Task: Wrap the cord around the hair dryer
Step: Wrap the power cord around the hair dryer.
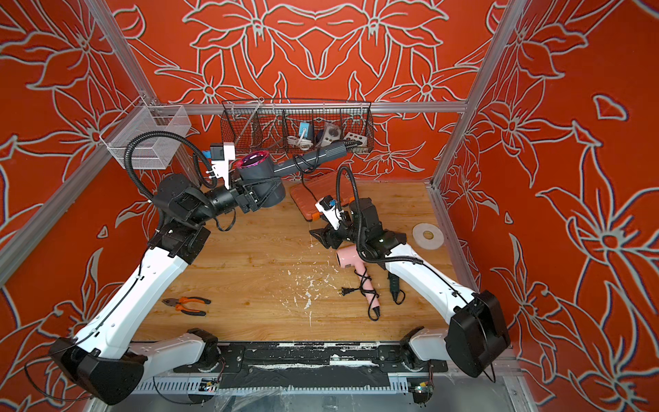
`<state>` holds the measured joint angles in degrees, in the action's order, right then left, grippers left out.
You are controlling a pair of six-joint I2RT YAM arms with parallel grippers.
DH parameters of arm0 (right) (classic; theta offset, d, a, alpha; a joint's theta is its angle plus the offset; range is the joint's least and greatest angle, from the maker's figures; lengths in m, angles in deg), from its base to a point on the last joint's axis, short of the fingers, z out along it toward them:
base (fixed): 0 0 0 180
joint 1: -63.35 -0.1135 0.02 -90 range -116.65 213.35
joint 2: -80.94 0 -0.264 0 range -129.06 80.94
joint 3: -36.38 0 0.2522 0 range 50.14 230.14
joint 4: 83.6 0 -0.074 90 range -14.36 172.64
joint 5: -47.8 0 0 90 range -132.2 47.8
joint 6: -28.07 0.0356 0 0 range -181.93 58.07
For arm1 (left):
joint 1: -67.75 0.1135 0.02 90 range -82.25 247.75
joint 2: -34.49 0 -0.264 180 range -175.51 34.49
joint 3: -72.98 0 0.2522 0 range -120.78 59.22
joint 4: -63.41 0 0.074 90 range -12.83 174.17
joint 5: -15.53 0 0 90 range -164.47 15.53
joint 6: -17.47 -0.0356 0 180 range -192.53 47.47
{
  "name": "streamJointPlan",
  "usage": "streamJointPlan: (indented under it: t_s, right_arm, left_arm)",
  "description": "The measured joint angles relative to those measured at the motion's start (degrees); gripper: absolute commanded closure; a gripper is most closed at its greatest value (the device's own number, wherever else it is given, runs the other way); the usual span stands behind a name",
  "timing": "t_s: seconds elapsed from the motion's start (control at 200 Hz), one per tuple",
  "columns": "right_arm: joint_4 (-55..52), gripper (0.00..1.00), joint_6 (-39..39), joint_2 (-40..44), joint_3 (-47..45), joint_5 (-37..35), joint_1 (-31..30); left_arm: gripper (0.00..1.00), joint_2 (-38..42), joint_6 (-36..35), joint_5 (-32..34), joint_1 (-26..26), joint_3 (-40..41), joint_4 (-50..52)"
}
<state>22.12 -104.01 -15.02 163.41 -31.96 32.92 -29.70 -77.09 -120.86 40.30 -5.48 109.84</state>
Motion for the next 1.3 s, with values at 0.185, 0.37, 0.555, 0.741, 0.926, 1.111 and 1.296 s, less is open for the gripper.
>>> streamJointPlan:
  t_s: [0.185, 0.37, 0.555, 0.741, 0.926, 1.111, 1.296]
  right_arm:
    - [7.96, 1.0, 4.87, 0.02, -9.94, 13.66, 3.72]
    - [16.44, 1.0, 12.74, 0.11, -16.74, 28.63, 7.5]
    - [30.56, 1.0, 24.74, 1.46, -26.1, 40.28, 9.84]
    - [42.66, 1.0, 35.67, 2.08, -33.05, 47.45, 9.86]
    - [50.38, 1.0, 43.28, 3.56, -37.66, 50.6, 9.88]
    - [53.81, 1.0, 47.71, 6.23, -41.29, 52.0, 9.77]
    - [55.43, 0.93, 49.16, 9.2, -45.29, 52.41, 8.5]
  left_arm:
    - [1.0, 1.07, 3.65, -4.57, 0.0, -1.66, -5.14]
    - [1.0, 1.18, 10.34, -7.61, 2.36, -2.23, -14.97]
    - [1.0, 1.03, 19.69, -10.36, 8.13, -1.79, -28.02]
    - [1.0, 0.33, 24.96, -10.01, 10.03, -1.79, -34.73]
    - [1.0, 0.22, 27.1, -5.03, 10.25, -1.79, -38.6]
    - [1.0, 0.07, 27.67, -0.28, 10.25, -1.99, -41.16]
    - [1.0, -1.44, 29.35, 1.49, 10.25, -2.95, -43.71]
